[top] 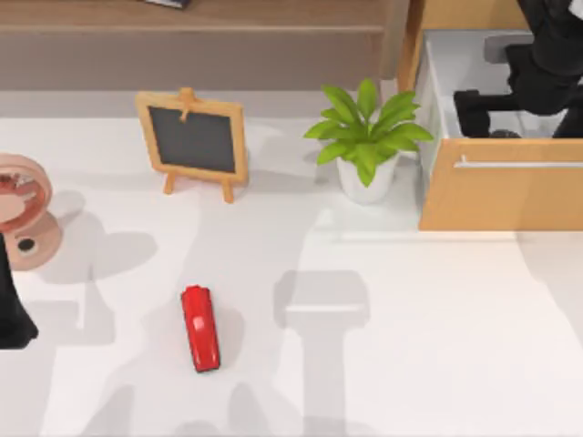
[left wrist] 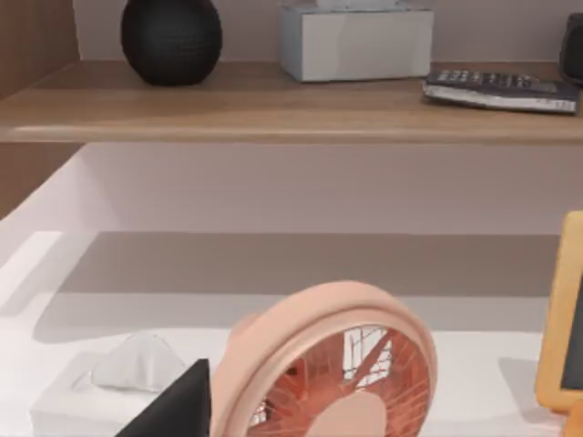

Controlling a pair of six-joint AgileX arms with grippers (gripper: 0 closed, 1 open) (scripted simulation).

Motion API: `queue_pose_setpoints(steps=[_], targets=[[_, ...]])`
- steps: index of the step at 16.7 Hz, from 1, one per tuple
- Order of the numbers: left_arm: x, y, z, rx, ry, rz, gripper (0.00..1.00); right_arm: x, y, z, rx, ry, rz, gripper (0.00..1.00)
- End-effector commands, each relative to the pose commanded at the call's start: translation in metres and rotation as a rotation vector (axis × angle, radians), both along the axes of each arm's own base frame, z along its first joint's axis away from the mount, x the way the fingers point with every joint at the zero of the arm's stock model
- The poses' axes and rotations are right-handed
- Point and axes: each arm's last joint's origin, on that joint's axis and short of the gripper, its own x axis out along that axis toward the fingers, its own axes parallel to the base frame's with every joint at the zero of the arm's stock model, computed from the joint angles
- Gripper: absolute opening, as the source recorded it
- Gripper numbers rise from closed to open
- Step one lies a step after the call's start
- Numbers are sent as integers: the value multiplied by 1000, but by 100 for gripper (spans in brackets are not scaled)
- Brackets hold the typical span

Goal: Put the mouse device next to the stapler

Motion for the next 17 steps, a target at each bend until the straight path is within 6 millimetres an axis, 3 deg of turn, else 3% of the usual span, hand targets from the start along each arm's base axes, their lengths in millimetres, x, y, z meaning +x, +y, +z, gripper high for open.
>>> queue_pose_setpoints(steps=[5,9,17], targets=[[0,0,0,0,0,0,100,3,0,-14,1,3,0,100],[0,0,0,0,0,0,100,3,0,-14,1,3,0,100],[0,0,0,0,0,0,100,3,0,-14,1,3,0,40]])
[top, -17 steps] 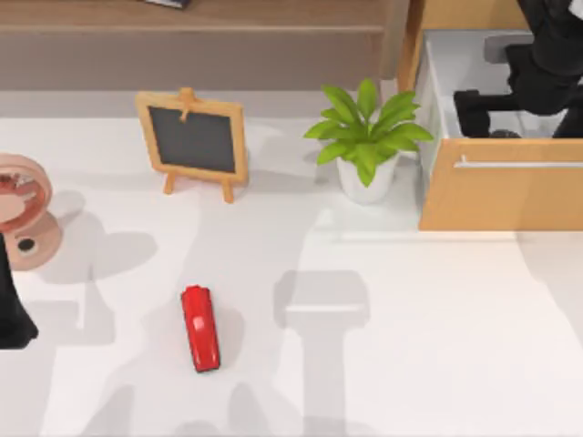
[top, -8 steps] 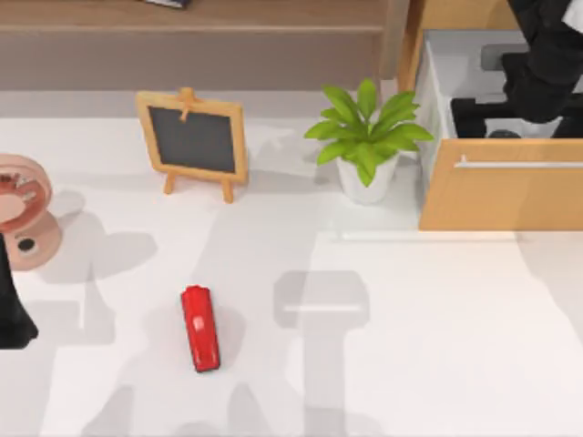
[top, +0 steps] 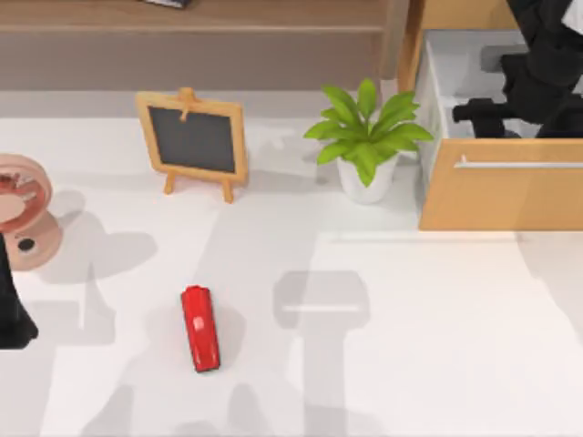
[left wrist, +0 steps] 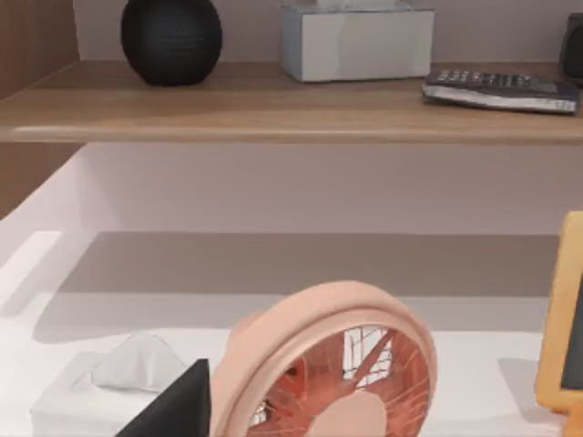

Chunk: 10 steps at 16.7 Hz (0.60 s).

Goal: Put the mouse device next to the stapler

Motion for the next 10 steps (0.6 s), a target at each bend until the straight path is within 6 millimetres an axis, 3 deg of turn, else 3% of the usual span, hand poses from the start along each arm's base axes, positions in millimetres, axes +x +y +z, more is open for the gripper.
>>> queue_pose_setpoints(steps=[5,10], targets=[[0,0,0,0,0,0,100,0,0,0,0,0,0,2],[0,0,0,0,0,0,100,0,0,0,0,0,0,0]])
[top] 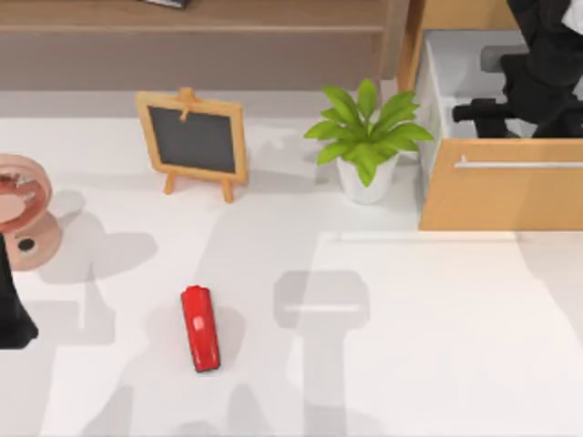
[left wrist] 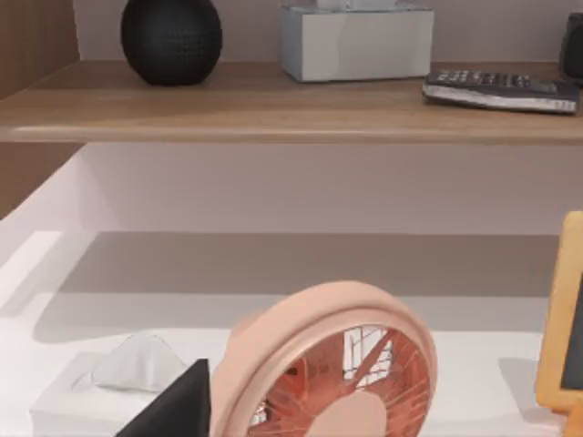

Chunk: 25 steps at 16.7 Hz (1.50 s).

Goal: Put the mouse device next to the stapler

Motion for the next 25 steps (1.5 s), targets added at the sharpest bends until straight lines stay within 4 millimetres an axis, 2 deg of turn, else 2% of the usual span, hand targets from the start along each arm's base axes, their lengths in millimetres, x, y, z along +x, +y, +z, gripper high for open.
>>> queue_pose_setpoints(steps=[5,6,11,15,17,20,23,25], targets=[[0,0,0,0,0,0,100,0,0,1,1,-1,-1,0],[0,0,0,0,0,0,100,0,0,6,0,-10,-1,0],[0,0,0,0,0,0,100,-13,1,46,-17,-44,-24,0],[0,0,0,0,0,0,100,-29,9,90,-16,-129,-67,0],[0,0,0,0,0,0,100,-38,21,113,-1,-189,-83,0],[0,0,0,0,0,0,100,-56,50,141,38,-265,-94,0],[0,0,0,0,0,0,100,-77,87,155,89,-304,-89,0],[0,0,0,0,0,0,100,-93,115,157,122,-307,-79,0]])
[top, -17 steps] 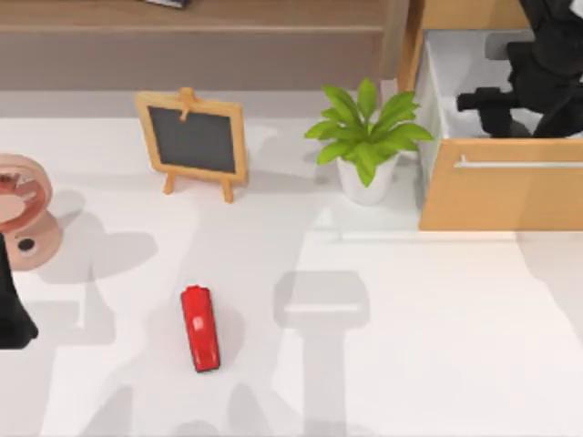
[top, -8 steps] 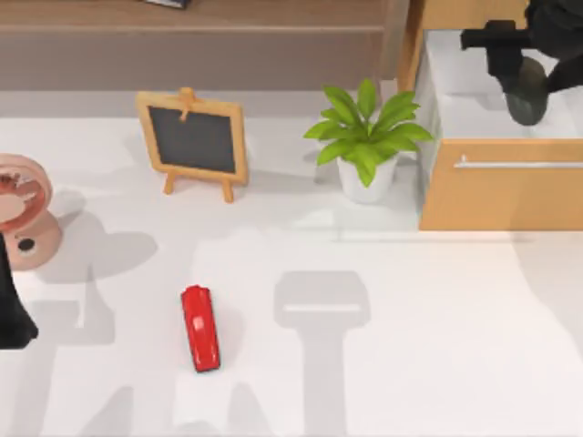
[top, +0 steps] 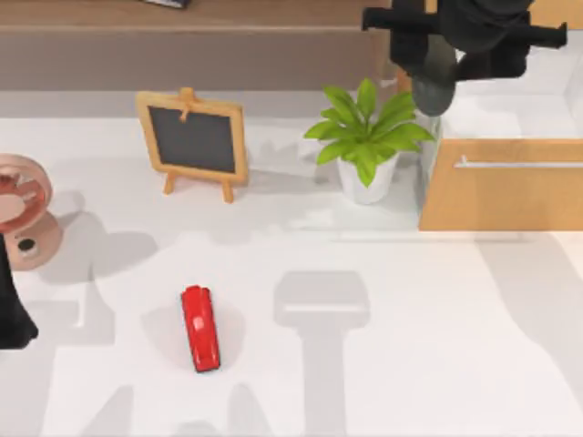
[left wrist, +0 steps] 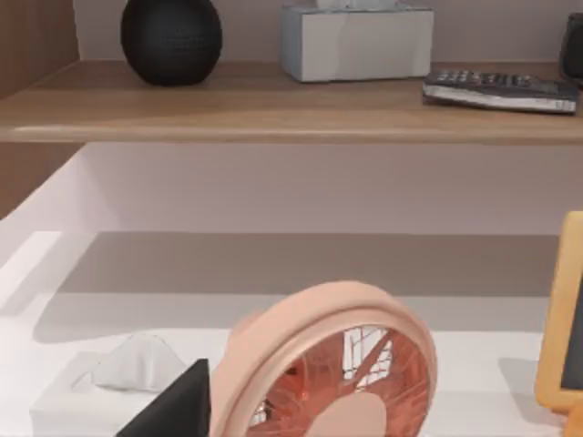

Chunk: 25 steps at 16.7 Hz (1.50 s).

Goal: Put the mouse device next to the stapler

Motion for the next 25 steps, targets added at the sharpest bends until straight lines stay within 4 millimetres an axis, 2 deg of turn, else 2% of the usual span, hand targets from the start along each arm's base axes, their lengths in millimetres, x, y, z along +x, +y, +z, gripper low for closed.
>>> queue_pose_setpoints(steps=[4,8,11,14,16,25], targets=[[0,0,0,0,0,0,100,-34,56,-18,36,48,30,0],[0,0,0,0,0,0,100,-69,102,-59,14,149,43,0],[0,0,0,0,0,0,100,-94,124,-93,-31,225,40,0],[0,0,0,0,0,0,100,-113,137,-121,-79,281,33,0],[0,0,0,0,0,0,100,-121,140,-133,-102,303,28,0],[0,0,0,0,0,0,100,-119,139,-133,-95,293,8,0]])
